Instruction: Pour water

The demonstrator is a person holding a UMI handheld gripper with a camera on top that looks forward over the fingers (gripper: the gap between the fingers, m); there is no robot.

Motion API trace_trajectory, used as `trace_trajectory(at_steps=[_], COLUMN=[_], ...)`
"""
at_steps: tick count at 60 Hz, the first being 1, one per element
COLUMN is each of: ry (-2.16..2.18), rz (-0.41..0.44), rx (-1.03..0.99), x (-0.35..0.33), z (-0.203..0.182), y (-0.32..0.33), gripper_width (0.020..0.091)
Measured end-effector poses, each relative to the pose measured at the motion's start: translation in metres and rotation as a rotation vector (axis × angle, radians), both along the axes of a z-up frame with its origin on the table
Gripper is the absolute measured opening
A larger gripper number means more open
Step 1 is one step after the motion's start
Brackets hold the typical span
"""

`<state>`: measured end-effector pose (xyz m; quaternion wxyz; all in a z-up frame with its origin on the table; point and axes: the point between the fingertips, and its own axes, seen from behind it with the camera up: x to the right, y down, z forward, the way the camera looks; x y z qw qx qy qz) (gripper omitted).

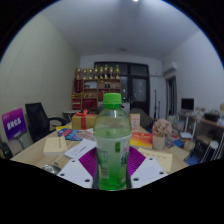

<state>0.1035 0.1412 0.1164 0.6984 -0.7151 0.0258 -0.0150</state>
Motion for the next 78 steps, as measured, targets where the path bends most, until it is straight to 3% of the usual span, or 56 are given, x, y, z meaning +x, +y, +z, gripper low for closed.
trace_trajectory(at_steps=[2,5,6,11,13,25,33,39,45,54,78], ry=[0.002,0.016,0.027,0.045,0.035,-0.076,-0.064,-0.048,-0.047,-0.076,-0.060], rz=[0.008,0.010,0.006,0.029,0.033,0.043,0.039,0.061,0.066,0.008,0.073], rx=[-0.070,-0.055,-0.029,-0.061,-0.068,-0.029,-0.074,-0.093,-0.108,-0.120,-0.086], x=[-0.004,0.005,0.002,0.003,-0.004,-0.007,-0.006,-0.004,-0.003,0.011,-0.025], z=[0.008,0.001,-0.021,-0.015,-0.034,-0.027,-0.031,-0.028,-0.023,-0.006,0.037], y=[0.033,0.037,0.024,0.036,0.036,0.034,0.030,0.013,-0.016,-0.085,-0.287], gripper_width=[0.0374,0.0376,0.0372,0.0374,0.0373,0.0391,0.0595,0.0856,0.0836,0.0834,0.0830])
